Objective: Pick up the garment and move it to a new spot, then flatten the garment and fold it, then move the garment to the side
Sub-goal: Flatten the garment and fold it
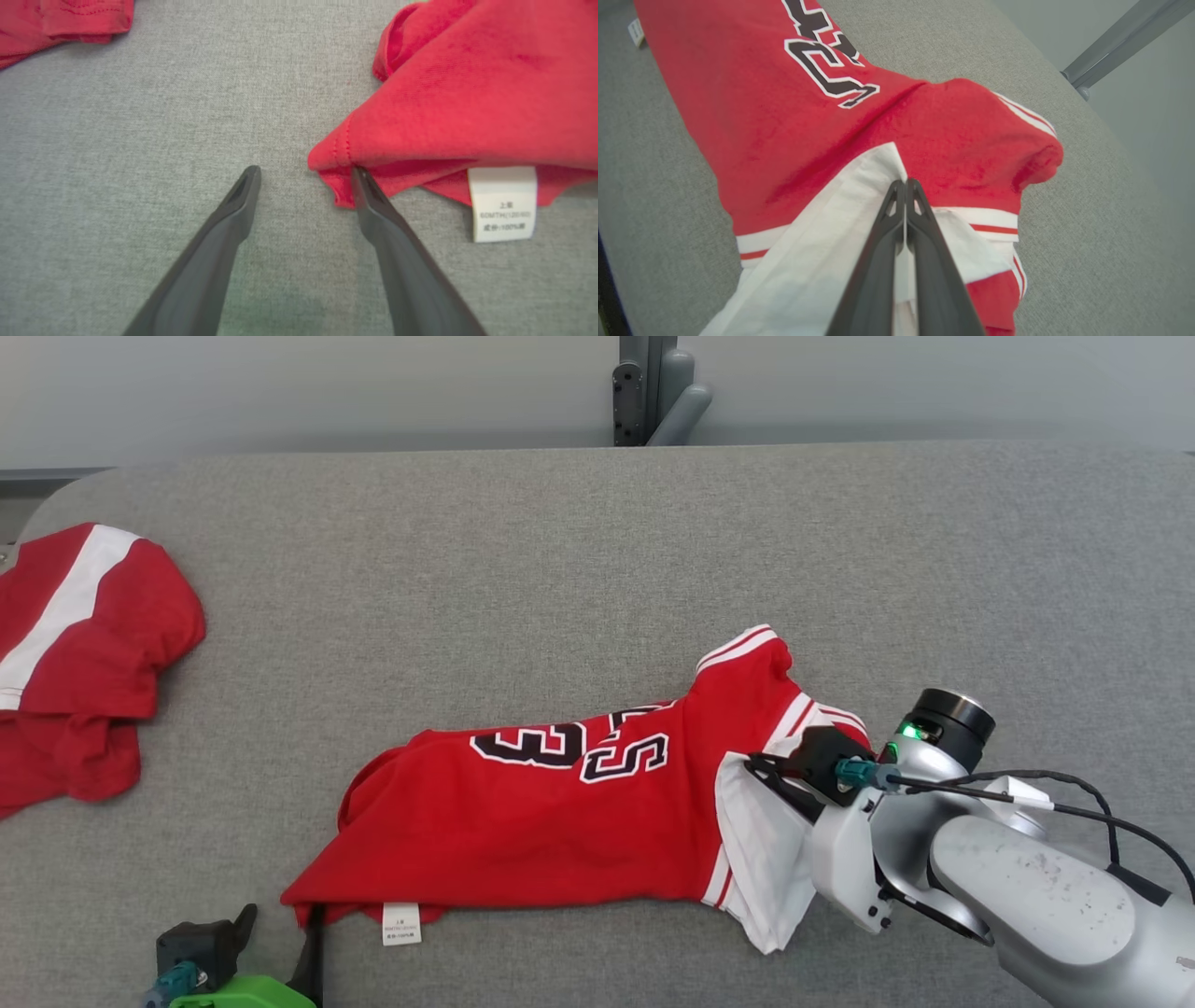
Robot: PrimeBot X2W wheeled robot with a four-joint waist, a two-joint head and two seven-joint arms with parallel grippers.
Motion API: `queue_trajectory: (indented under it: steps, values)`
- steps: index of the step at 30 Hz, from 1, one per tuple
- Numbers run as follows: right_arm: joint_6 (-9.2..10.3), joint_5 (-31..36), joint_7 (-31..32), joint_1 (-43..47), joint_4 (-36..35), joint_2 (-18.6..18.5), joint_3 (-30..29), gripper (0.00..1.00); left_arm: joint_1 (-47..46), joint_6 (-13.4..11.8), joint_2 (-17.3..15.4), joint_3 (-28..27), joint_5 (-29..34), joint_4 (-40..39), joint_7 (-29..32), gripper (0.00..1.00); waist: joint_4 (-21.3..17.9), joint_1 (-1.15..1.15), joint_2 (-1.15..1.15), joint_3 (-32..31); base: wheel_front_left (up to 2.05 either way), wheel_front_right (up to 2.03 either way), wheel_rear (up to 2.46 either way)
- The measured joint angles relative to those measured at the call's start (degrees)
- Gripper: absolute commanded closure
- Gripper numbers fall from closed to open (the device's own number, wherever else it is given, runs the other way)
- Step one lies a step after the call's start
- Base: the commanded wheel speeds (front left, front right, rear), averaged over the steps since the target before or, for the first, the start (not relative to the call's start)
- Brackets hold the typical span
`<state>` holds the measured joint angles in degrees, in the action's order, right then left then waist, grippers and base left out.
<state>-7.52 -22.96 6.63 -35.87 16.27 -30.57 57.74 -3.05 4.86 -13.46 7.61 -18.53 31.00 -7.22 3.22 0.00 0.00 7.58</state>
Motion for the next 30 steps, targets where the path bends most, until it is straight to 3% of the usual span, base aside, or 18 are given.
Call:
queue_trajectory:
  steps: [9, 15, 26, 27, 28, 29, 30]
  values:
    - [0.00, 0.0, 0.0, 0.5, -1.1, -0.3, -1.7, 1.00, 0.0, 2.2, -0.3, 5.0, -2.2, -2.1, 0.4, 0.00, -1.3, 0.00, 0.00, -0.4, 0.00, 0.00, 0.00]
    - [0.00, 0.1, 0.0, 1.6, -1.8, -0.5, -3.1, 1.00, -0.1, 0.1, -1.9, 3.2, -2.7, -1.2, -0.9, 0.00, -2.7, 0.00, 0.00, -0.9, 0.00, 0.00, 0.00]
    - [0.00, 0.2, 0.5, 2.8, -2.9, -2.0, -6.1, 1.00, -0.6, 1.7, -3.3, 5.5, -4.1, -0.1, -0.3, 0.00, -4.1, 0.00, 0.00, -0.9, 0.00, 0.00, 0.00]
    - [0.00, 0.2, 0.5, 2.8, -3.0, -2.1, -6.6, 1.00, -0.9, 1.8, -3.5, 5.7, -4.2, 0.2, 0.0, 0.29, -4.2, 0.00, 0.00, -0.9, 0.00, 0.00, 0.00]
    - [0.00, 0.3, 0.5, 2.8, -3.1, -2.2, -6.9, 1.00, -1.1, 1.9, -3.6, 5.9, -4.4, 0.4, 0.1, 0.52, -4.3, 0.00, 0.00, -0.9, 0.00, 0.00, 0.00]
    - [0.00, 0.4, 0.5, 2.9, -3.1, -2.3, -7.2, 1.00, -1.2, 2.0, -3.7, 6.2, -4.7, 0.6, 0.1, 0.62, -4.4, 0.00, 0.00, -0.9, 0.00, 0.00, 0.00]
    - [0.00, 0.4, 0.5, 3.0, -3.2, -2.4, -7.7, 1.00, -1.3, 2.0, -3.8, 6.5, -4.8, 0.7, 0.1, 0.80, -4.6, 0.00, 0.00, -1.0, 0.00, 0.00, 0.00]
